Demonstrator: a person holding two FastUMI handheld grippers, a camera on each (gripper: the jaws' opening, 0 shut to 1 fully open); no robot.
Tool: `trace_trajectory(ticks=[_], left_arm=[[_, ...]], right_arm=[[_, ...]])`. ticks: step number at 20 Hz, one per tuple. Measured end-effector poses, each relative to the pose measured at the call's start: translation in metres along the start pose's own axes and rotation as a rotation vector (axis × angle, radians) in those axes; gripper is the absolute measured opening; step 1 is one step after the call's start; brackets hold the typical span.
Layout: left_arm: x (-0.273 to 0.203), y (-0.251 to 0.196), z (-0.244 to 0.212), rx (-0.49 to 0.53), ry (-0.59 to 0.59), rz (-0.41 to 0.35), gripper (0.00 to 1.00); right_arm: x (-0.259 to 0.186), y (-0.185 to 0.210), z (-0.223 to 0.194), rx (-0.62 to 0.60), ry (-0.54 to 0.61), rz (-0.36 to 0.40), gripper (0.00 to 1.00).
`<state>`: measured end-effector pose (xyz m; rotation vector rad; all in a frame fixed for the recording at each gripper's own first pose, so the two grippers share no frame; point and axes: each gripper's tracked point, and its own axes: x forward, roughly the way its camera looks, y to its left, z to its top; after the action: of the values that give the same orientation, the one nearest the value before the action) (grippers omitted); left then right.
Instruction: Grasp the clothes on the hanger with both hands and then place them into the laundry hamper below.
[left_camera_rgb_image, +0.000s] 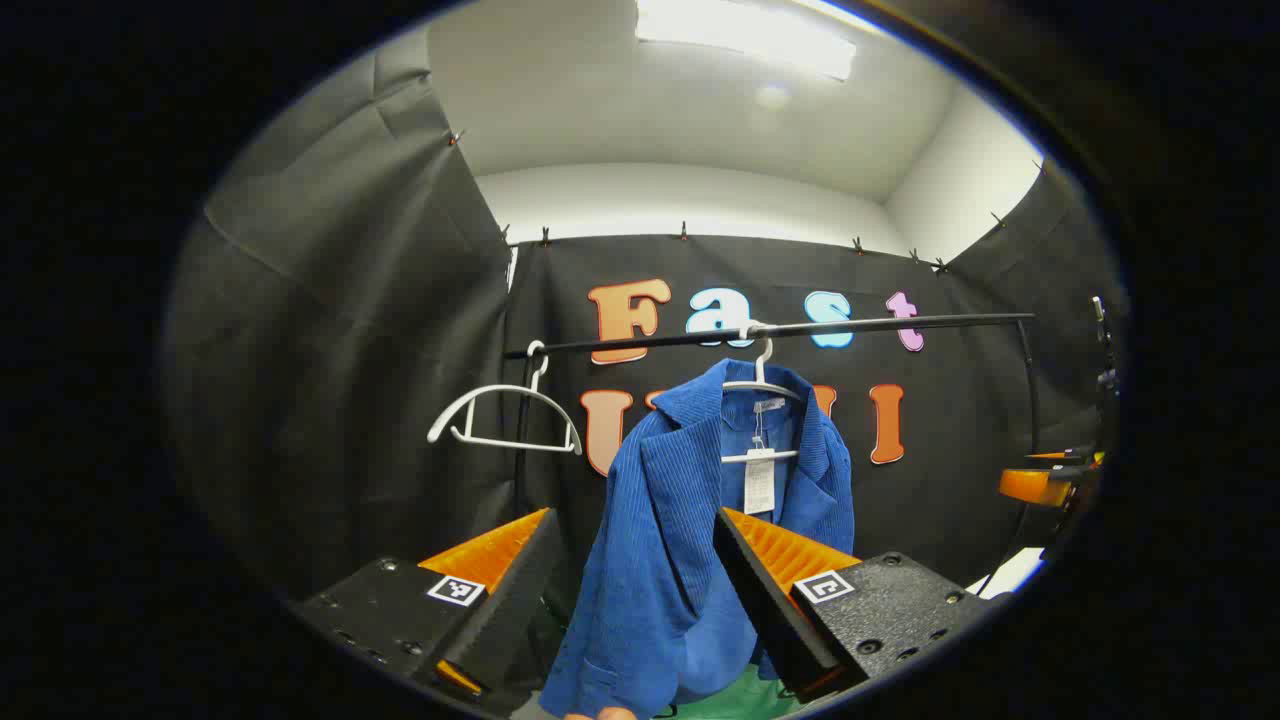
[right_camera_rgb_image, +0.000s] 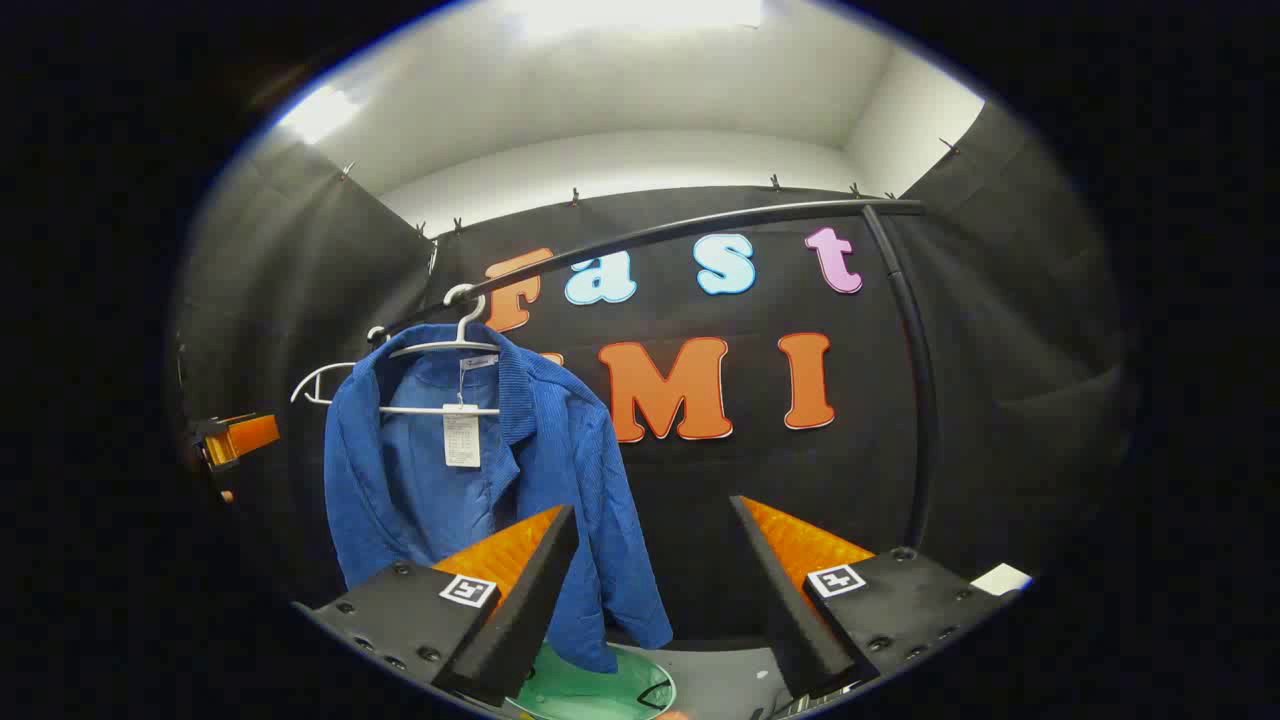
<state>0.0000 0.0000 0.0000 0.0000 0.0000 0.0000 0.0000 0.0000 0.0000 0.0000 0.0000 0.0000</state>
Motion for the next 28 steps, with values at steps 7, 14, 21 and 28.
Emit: trace_trajectory(ticks=[7, 14, 21, 28], left_arm=[[0.004, -0.004, -0.022, 0.022, 0.082, 0.008, 0.97], [0.015, -0.015, -0.025, 0.038, 0.099, -0.014, 0.97], [0.022, -0.010, -0.032, 0.048, 0.116, -0.003, 0.97], [0.042, -0.013, -0.047, 0.023, 0.146, -0.007, 0.98]], right_arm=[[0.003, 0.008, 0.000, -0.035, 0.003, 0.012, 0.97], [0.012, 0.018, -0.001, -0.037, 0.008, 0.033, 0.97], [0.036, 0.032, -0.015, -0.015, 0.052, 0.045, 0.97], [0.076, 0.072, -0.025, 0.005, 0.076, 0.098, 0.98]])
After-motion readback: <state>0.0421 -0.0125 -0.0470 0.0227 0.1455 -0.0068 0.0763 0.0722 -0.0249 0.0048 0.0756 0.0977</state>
